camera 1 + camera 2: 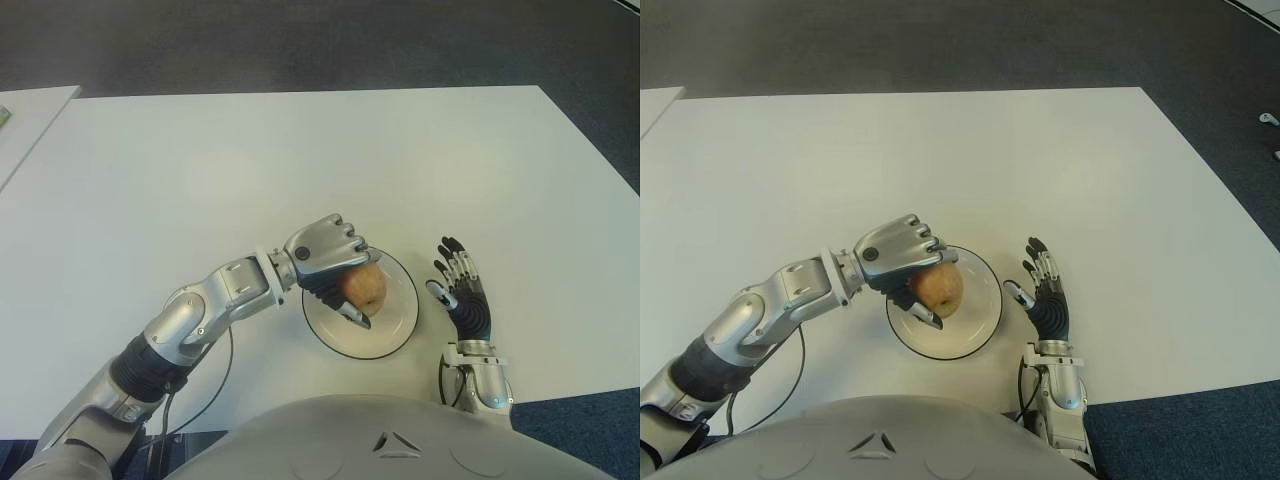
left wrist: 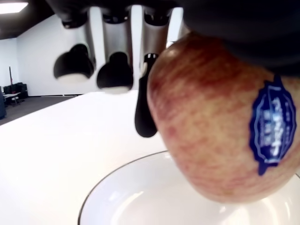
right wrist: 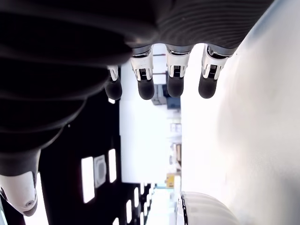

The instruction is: Put the apples into the plate.

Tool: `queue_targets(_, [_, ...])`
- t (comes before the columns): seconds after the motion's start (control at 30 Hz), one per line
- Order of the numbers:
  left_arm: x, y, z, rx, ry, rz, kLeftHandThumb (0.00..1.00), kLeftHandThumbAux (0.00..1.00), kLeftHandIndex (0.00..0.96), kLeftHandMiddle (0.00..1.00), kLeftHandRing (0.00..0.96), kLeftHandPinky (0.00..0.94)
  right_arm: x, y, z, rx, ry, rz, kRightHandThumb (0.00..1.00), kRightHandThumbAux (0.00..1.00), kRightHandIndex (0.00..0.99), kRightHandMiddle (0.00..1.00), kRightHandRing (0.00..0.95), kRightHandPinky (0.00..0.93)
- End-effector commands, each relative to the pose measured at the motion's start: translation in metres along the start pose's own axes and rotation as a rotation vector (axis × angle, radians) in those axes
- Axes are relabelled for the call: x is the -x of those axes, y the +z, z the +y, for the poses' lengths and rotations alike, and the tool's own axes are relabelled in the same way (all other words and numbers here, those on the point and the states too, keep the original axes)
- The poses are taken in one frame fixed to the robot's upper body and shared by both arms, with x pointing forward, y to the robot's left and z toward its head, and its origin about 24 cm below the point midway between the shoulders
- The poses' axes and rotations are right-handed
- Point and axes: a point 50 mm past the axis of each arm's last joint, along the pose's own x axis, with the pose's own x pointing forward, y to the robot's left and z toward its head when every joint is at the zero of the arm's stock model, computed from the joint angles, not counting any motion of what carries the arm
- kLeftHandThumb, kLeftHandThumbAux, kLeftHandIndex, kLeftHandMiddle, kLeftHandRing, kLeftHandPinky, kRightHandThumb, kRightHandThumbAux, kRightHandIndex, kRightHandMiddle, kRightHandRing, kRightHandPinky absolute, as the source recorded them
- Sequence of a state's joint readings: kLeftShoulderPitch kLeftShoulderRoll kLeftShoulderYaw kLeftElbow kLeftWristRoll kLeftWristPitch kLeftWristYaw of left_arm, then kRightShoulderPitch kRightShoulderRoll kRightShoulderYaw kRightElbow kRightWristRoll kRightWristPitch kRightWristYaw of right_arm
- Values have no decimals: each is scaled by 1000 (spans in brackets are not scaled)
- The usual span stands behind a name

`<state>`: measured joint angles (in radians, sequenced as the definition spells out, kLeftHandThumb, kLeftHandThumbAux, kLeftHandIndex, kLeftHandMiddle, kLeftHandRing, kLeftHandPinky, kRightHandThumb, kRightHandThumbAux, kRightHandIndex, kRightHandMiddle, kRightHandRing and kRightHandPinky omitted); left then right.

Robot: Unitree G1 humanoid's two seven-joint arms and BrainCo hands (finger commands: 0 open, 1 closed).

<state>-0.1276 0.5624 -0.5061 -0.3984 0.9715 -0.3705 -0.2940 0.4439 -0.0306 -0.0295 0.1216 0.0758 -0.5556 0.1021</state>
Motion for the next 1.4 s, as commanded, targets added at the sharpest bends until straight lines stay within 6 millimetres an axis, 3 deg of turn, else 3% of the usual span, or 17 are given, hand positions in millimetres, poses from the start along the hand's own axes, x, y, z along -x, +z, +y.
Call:
queue_targets(0.03, [2, 6, -12, 5, -62, -26, 751, 692, 445, 851, 858, 844, 33, -41, 6, -53, -30, 268, 48, 563, 0, 0, 0, 0])
queue_targets(0.67, [-2, 12, -52, 82, -106, 42, 749, 691, 445, 812, 817, 817, 30, -42, 11, -86, -45, 258, 62, 524, 0, 0, 0, 0])
queue_targets(1.4, [-3, 8, -63, 100, -150, 64, 752, 690, 446, 793, 796, 790, 29, -44, 13, -107, -55, 236, 75, 545, 5, 0, 0, 0])
